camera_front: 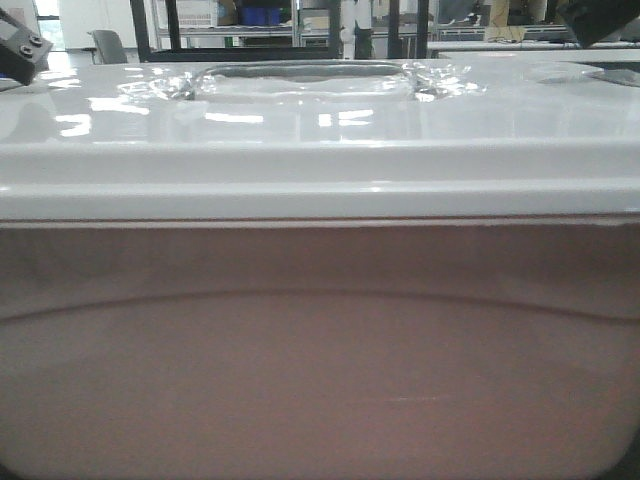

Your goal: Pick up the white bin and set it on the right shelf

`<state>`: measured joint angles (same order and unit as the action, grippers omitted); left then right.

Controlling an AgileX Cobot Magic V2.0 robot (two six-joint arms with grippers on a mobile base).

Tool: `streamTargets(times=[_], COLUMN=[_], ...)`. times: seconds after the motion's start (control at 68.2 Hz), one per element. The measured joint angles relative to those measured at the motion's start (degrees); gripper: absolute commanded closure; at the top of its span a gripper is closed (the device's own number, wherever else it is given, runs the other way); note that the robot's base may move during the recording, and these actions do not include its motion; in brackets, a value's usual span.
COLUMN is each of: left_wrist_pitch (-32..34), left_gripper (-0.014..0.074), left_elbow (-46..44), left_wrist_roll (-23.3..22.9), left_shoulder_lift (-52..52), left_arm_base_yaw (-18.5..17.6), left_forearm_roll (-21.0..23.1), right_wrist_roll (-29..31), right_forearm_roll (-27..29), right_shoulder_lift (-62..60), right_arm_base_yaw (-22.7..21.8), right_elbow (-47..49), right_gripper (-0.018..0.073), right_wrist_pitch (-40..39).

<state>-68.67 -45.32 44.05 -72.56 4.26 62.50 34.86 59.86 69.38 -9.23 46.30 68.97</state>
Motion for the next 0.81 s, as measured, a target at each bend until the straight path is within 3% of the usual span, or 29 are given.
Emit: streamTargets(times=[0.807], left_wrist_pitch=[0.08], left_gripper=[0.0231], left_elbow=[0.00], left_wrist_roll=[0.04], left_shoulder_lift=[-0.20], left_arm_base_yaw=[0.00], left_forearm_roll=[1.19], right_wrist_roll=[-0.05], right_forearm_roll=[0.39], right_shoulder_lift=[0.00], right_arm_base_yaw=[0.00], right_elbow=[-1.17], right_gripper=[-0.0061], right_wrist_pitch=[-0.04])
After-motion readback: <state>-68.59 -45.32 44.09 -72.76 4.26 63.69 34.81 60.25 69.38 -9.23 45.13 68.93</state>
